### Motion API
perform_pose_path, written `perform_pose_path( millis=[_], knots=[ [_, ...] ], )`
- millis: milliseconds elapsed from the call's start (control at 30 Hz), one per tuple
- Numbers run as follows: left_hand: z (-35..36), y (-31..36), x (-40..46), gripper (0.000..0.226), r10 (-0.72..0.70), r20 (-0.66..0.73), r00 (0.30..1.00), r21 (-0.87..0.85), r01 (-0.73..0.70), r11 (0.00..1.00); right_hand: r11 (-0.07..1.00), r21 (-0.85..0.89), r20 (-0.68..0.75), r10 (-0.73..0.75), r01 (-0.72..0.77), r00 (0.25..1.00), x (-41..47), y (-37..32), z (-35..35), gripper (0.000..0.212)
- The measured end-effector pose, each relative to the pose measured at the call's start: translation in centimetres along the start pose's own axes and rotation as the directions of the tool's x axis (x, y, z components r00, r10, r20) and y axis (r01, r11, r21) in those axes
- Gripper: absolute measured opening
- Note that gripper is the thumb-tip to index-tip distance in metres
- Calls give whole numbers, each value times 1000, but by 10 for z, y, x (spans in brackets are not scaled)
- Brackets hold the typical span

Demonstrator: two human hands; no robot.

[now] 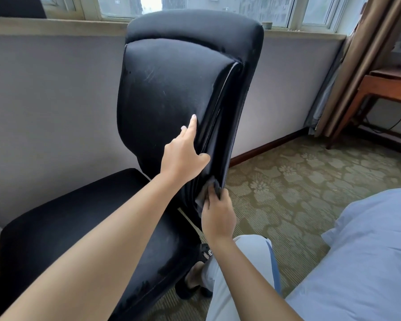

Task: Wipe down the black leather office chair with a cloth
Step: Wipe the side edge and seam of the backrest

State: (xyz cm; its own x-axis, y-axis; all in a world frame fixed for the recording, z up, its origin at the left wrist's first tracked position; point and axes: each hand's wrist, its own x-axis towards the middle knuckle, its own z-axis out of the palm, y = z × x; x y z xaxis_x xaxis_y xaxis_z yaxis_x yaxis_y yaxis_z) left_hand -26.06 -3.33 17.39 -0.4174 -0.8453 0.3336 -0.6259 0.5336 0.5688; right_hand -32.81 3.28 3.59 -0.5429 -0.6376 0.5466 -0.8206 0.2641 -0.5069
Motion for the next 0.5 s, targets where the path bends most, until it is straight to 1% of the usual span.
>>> perform_pose_path(
  millis=[67, 100, 167, 233, 267, 300, 333, 400, 500],
  knots=[
    [-1, -2, -1, 90, -9, -7, 1000, -10, 9, 1000, 995, -50, 200, 92, -84, 975, -10, -1, 2, 36],
    [-1, -1, -3, 89, -14, -8, 1000, -17, 14, 1000, 991, -67, 254, 126, -112, 959, -12, -1, 2, 37],
    [-3, 0, -4, 88, -15, -7, 1000, -32, 15, 999, 984, -89, 306, 174, -154, 936, -10, -3, -4, 37],
    [-4, 2, -5, 88, -17, -15, 1000, -33, 16, 999, 979, -25, 296, 202, -204, 934, -4, -5, -14, 34],
    [-5, 2, -6, 88, -18, -12, 1000, -28, 17, 999, 973, 43, 261, 209, -227, 942, -1, -7, -21, 31],
    [-5, 2, -7, 88, -18, -7, 1000, -24, 18, 1000, 966, 122, 193, 203, -229, 960, 2, -9, -28, 28],
    [-6, 1, -8, 88, -18, 0, 1000, -22, 18, 1000, 959, 195, 93, 192, -207, 977, 6, -12, -36, 25],
    [-8, 0, -11, 88, -15, 12, 1000, -23, 15, 1000, 945, 301, -112, 171, -130, 979, 22, -24, -53, 21],
    [-10, -1, -17, 89, 4, -4, 1000, -36, -4, 999, 948, 318, -336, 88, 25, 938, 53, -43, -78, 20]
  ],
)
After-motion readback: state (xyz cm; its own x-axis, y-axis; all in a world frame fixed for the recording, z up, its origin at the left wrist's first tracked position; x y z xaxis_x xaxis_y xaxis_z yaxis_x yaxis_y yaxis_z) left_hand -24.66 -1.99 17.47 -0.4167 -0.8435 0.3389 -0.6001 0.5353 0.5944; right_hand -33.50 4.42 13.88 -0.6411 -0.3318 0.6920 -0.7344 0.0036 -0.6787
